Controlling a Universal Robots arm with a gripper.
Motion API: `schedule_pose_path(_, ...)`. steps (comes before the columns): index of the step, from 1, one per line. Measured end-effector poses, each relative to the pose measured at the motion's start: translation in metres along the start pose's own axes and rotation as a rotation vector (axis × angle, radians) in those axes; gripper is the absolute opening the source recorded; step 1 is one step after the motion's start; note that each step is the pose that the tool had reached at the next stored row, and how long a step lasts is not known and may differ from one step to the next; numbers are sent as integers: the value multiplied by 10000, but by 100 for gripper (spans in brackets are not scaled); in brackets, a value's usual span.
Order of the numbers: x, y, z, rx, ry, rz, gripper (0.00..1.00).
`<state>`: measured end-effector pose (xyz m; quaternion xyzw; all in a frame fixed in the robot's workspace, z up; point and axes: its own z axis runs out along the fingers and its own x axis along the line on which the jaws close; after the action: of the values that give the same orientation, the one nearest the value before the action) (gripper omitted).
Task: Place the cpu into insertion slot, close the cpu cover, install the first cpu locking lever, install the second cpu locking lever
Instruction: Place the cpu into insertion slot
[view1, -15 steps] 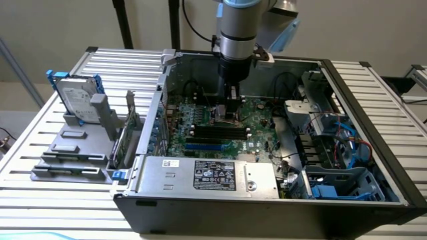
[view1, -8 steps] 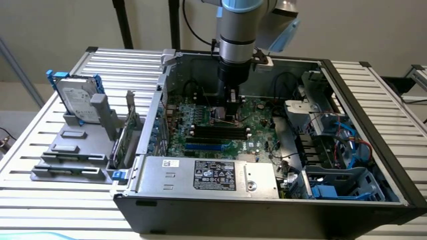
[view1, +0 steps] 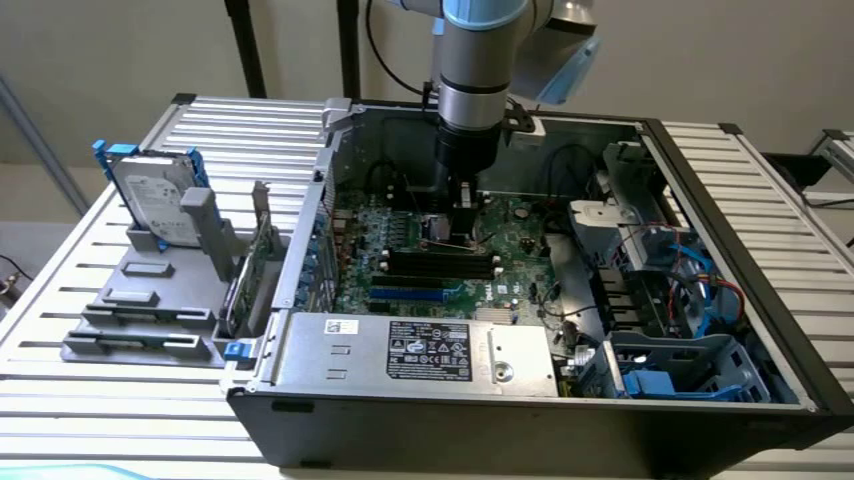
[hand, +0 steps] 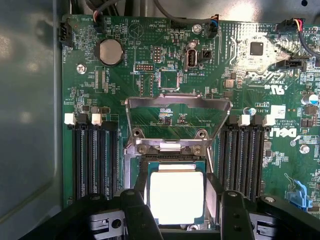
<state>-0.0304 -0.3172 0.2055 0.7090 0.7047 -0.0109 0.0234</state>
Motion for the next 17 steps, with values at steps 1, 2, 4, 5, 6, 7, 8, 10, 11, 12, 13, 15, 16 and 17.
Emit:
schedule_pose_path(1, 0, 0, 3, 4, -1, 10, 54)
schedule_pose_path(2, 0, -1, 3, 12, -4, 26, 54)
schedule_pose_path(4, 4, 0, 5, 22, -2, 68, 54)
schedule_pose_path(5, 6, 0, 6, 28, -1, 90, 54)
schedule_pose_path(6, 8, 0, 6, 35, -2, 113, 54)
schedule_pose_path(7, 12, 0, 6, 42, -3, 141, 54)
schedule_pose_path(8, 16, 0, 7, 48, -3, 166, 54)
schedule_pose_path(10, 26, 0, 10, 60, -4, 217, 54)
schedule_pose_path(11, 32, 0, 11, 64, -5, 239, 54)
schedule_pose_path(12, 38, 0, 14, 67, -5, 253, 54)
schedule_pose_path(13, 42, -1, 17, 67, -5, 260, 54)
schedule_pose_path(15, 47, 0, 25, 67, -4, 261, 54)
schedule_pose_path(16, 47, 0, 30, 68, -6, 261, 54)
schedule_pose_path(17, 48, 0, 35, 68, -6, 261, 54)
